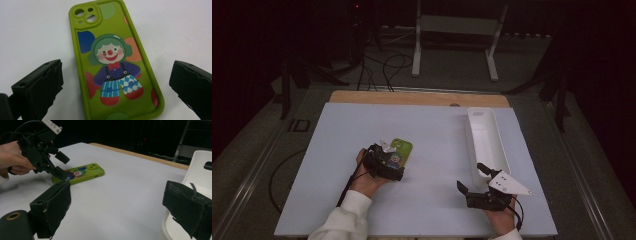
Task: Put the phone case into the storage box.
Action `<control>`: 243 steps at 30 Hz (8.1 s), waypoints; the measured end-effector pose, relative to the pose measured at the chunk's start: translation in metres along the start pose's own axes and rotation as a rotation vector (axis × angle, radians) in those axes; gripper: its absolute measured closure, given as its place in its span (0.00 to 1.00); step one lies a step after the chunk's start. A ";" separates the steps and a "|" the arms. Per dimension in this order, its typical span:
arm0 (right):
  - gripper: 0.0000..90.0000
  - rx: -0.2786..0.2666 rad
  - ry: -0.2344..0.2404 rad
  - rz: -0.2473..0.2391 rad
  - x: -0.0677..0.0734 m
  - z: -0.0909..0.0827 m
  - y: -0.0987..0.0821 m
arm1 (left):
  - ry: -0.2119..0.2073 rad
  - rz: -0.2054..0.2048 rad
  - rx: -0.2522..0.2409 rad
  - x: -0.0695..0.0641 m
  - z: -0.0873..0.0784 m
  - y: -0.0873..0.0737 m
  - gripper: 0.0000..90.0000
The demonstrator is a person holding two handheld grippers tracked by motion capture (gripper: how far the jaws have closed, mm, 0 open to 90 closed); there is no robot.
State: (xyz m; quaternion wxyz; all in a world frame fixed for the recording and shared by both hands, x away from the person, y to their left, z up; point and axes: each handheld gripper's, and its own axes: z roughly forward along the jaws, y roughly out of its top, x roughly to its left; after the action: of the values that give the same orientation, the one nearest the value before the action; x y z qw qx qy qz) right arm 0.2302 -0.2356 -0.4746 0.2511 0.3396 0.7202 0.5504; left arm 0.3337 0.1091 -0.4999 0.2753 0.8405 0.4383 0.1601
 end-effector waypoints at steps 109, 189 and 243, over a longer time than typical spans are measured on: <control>0.09 -0.004 -0.006 0.020 -0.002 0.001 -0.001 | 0.045 0.061 -0.120 0.008 -0.039 0.011 0.18; 0.09 0.087 0.076 0.102 -0.020 0.031 0.028 | 0.007 0.283 -0.308 -0.051 -0.079 0.017 0.18; 0.15 0.140 0.330 0.256 -0.009 0.072 0.057 | -0.067 0.451 -0.416 -0.095 -0.074 0.012 0.18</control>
State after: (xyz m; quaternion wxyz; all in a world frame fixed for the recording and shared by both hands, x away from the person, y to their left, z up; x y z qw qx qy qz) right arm 0.3009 -0.1888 -0.4389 0.0337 0.3504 0.7390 0.5744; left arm 0.2503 0.0492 -0.4358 0.4133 0.8470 0.1893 0.2756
